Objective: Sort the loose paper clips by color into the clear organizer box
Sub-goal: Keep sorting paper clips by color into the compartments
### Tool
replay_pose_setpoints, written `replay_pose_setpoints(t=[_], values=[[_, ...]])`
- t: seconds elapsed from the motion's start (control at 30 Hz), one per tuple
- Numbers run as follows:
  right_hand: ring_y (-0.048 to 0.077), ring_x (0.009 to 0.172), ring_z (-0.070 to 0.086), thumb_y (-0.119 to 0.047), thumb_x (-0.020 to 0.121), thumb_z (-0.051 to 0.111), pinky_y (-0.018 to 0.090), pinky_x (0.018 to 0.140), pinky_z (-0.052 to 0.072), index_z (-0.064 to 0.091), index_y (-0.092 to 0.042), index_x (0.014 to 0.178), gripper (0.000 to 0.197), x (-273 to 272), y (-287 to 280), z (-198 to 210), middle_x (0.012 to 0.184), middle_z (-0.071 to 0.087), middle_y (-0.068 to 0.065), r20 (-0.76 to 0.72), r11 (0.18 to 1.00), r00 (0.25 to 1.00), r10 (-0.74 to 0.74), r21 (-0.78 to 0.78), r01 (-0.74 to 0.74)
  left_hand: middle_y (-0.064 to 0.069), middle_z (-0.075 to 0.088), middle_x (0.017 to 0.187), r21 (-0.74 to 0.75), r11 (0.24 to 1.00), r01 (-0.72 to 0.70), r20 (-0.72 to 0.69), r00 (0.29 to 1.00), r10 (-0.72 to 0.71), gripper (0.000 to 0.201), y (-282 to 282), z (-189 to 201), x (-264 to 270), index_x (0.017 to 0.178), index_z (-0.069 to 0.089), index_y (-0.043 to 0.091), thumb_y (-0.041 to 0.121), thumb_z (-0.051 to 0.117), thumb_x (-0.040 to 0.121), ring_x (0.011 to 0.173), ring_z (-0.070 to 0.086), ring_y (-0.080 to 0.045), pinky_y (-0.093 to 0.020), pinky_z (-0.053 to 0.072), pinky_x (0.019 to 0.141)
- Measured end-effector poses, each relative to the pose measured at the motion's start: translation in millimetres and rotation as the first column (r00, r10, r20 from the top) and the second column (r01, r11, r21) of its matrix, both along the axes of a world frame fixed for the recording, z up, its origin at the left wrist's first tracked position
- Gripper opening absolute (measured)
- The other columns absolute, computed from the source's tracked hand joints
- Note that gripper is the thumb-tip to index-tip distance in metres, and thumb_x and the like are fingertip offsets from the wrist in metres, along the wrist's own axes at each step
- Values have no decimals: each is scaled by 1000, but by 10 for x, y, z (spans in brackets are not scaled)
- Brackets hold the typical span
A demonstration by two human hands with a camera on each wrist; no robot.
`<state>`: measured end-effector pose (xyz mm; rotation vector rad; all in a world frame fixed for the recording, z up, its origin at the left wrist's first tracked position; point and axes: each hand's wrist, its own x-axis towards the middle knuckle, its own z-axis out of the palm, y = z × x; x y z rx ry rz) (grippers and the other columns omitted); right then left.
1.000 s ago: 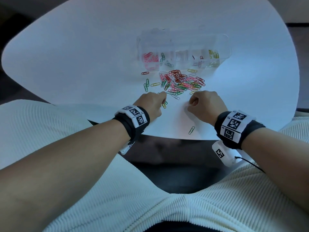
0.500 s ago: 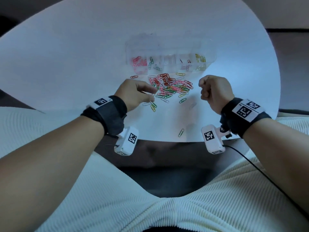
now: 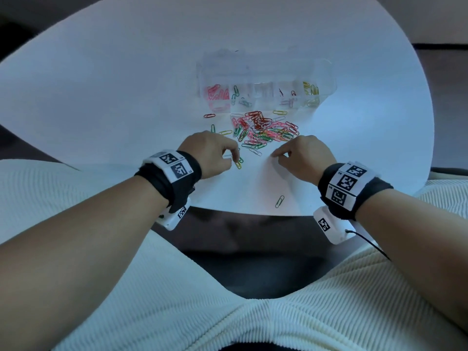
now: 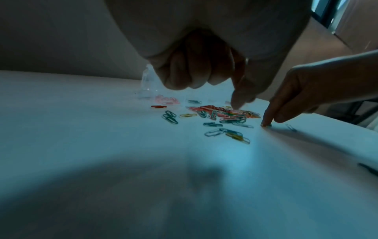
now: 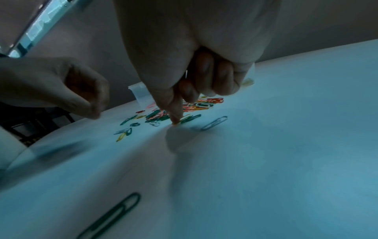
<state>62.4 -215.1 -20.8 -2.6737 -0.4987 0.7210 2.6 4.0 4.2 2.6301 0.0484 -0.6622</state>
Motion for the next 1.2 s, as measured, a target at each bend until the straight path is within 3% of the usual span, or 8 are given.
replay_pose_setpoints(t=[0.1,0.17,0.27,0.43,0.7,0.87,1.1,1.2], values=[[21,84,59,-23,89,59,24,67,38,73,-29,108,24,-30,39,12,78,59,-7,31,1000,1000,4,26,-4,15,51,64,27,998,63,-29,998,-62,18,-33,-43,-24,103,69,40,34,60,88,76,51,-14,-25,40,72],[16,75,51,-23,89,61,24,65,34,73,-28,106,21,-4,54,0,66,43,-17,86,999,996,-26,50,22,14,67,92,35,996,82,-39,996,-81,21,-56,-98,-33,108,68,42,41,59,89,91,58,-16,-27,44,81],[17,77,55,-28,89,64,24,65,35,73,-29,103,17,16,55,2,68,46,-15,115,998,992,-45,38,41,13,67,117,71,993,92,-47,995,-89,18,-59,-184,-34,102,70,42,46,59,88,104,60,-15,-28,47,87],[23,90,65,-39,87,67,25,68,42,73,-32,107,22,-32,43,-52,103,71,2,86,1000,996,-26,-14,27,10,64,92,97,989,109,-20,994,-107,18,-42,-206,-24,104,66,40,42,57,89,85,55,-14,-26,42,74],[25,82,62,-35,88,63,27,63,40,72,-28,95,14,-53,79,-96,95,69,4,80,994,996,42,-106,-33,7,69,102,120,986,117,-24,993,-115,18,-30,-231,-15,101,69,37,39,55,90,91,61,-19,-30,47,78],[28,74,50,-25,95,39,33,62,35,49,-11,89,18,-103,88,-66,80,55,5,-118,996,989,-85,25,88,0,60,81,69,995,69,26,997,-71,20,-64,-238,-13,106,51,20,32,39,97,79,59,-28,-32,41,65],[19,55,9,-12,84,34,29,51,9,20,-17,64,25,-59,156,143,61,21,6,-716,767,674,-181,326,553,-3,50,77,-214,940,-265,114,949,294,20,-16,-128,134,94,34,13,28,25,103,74,49,-29,-39,42,70],[16,47,15,-9,82,29,29,49,13,32,-12,61,22,-57,142,162,58,35,8,-811,679,557,-177,309,666,-6,48,85,-334,861,-382,31,909,416,15,69,-154,210,91,33,13,22,27,101,75,45,-25,-36,41,72]])
